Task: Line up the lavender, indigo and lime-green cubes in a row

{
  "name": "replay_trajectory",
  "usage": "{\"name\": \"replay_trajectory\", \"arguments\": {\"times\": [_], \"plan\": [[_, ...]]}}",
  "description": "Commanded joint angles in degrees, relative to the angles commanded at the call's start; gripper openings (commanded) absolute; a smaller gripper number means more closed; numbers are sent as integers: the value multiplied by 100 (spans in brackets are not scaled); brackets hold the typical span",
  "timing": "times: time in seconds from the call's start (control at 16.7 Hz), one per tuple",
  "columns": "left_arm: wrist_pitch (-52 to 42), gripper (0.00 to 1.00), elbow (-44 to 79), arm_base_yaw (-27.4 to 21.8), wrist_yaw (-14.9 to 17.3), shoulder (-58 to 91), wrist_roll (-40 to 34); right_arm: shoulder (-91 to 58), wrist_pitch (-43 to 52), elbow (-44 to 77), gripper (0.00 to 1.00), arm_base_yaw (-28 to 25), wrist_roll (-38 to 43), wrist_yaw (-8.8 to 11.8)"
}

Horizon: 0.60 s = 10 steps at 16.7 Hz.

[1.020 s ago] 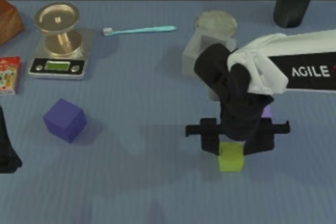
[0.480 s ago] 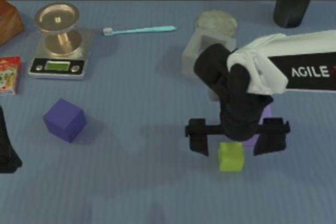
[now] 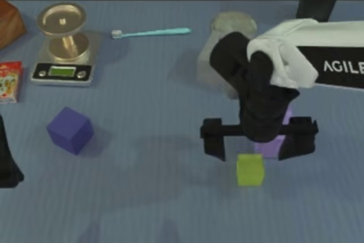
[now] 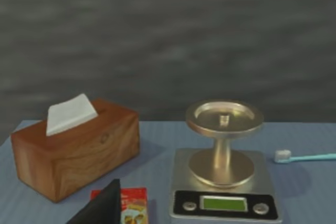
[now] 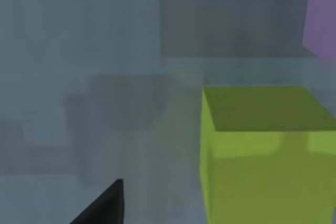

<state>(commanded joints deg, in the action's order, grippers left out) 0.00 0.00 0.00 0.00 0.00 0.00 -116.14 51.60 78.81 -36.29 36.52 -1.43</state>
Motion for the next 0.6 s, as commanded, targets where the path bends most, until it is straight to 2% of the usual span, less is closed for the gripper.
{"name": "replay_trajectory", "arguments": {"times": [0.24,0.6], "plan": [[0,100,0,0,0,0,0,330,720,386,100,-32,0,3],[-37,100,51,-10,4,53,12,395,709,343,100,-15,-28,5]]}}
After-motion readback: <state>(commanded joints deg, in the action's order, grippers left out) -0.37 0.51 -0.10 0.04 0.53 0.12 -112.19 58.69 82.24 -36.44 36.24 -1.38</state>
